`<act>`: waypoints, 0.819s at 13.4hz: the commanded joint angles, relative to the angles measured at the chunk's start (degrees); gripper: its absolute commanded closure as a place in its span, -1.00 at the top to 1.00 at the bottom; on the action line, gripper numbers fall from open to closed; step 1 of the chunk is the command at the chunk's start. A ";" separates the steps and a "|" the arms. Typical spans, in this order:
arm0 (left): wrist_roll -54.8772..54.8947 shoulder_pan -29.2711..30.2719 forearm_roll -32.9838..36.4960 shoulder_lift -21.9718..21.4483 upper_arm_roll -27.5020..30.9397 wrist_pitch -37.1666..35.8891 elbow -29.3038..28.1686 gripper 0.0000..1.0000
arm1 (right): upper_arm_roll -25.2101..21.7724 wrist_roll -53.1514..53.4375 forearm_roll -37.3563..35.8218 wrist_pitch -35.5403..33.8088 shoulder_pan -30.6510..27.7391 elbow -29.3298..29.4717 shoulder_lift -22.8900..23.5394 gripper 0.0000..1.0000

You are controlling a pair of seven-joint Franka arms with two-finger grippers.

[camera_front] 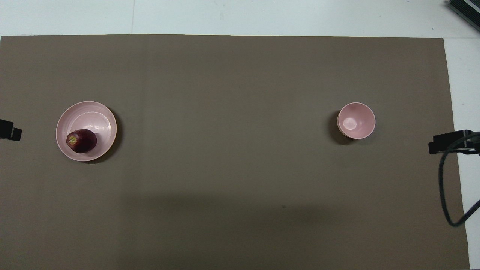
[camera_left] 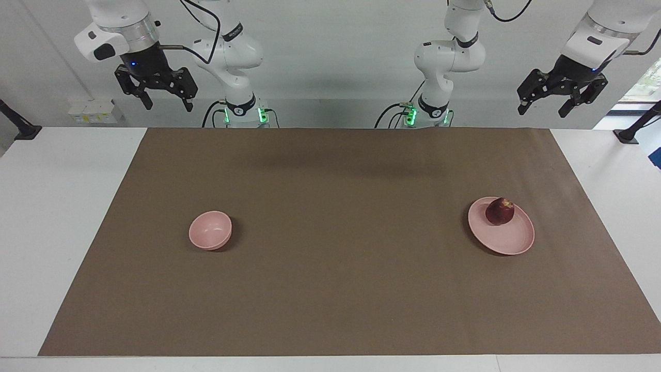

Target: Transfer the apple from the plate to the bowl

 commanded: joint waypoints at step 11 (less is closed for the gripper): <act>-0.41 0.36 1.02 -0.70 0.65 -0.93 -0.11 1.00 | 0.10 -1.31 0.37 0.17 -0.87 -1.93 -1.62 1.00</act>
